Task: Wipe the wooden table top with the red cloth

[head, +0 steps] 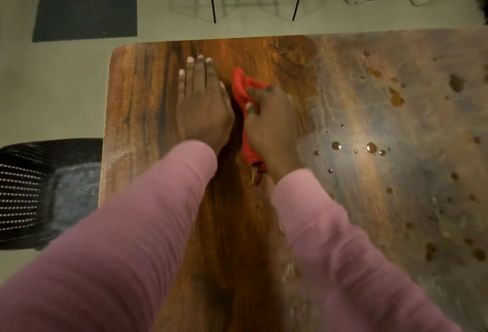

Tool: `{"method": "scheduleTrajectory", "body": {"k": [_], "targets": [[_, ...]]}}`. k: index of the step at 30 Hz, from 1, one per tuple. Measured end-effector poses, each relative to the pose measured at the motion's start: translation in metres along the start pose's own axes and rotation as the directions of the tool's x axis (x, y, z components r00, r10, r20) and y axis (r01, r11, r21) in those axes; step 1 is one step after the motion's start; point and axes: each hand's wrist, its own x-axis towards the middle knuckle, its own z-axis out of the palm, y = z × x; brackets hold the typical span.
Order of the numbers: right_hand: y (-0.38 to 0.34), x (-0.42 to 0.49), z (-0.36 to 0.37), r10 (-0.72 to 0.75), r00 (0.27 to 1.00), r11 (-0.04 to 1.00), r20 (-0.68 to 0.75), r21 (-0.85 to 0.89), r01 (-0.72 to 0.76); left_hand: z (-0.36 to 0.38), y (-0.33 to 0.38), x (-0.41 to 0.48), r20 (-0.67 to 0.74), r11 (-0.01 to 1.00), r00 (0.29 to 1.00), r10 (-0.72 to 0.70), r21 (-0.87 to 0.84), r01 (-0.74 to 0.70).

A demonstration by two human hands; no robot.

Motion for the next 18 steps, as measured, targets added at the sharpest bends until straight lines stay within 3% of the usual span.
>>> {"method": "scheduleTrajectory", "body": {"k": [8,11,13,16,18], "targets": [[0.008,-0.043,0.001,-0.095,0.994,0.961,-0.043,-0.264,0.081,0.004,-0.011,-0.052,0.047,0.999,0.999,0.004,-0.034,-0.002],[0.046,-0.029,-0.027,0.057,0.982,0.962,-0.179,-0.254,-0.102,0.001,-0.011,-0.053,0.058,0.997,0.998,-0.012,-0.075,0.017],[0.060,-0.024,-0.039,0.117,0.974,0.956,-0.195,-0.243,-0.163,0.001,-0.011,-0.054,0.062,0.997,0.998,0.015,-0.080,-0.010],[0.043,-0.032,-0.031,0.147,0.969,0.970,-0.200,-0.162,-0.180,0.003,-0.008,-0.053,0.063,0.996,0.998,0.031,-0.081,-0.026],[0.016,-0.056,-0.013,0.058,0.989,0.983,-0.137,-0.166,-0.081,0.004,-0.006,-0.050,0.072,0.997,0.997,0.021,-0.082,-0.015]]}}
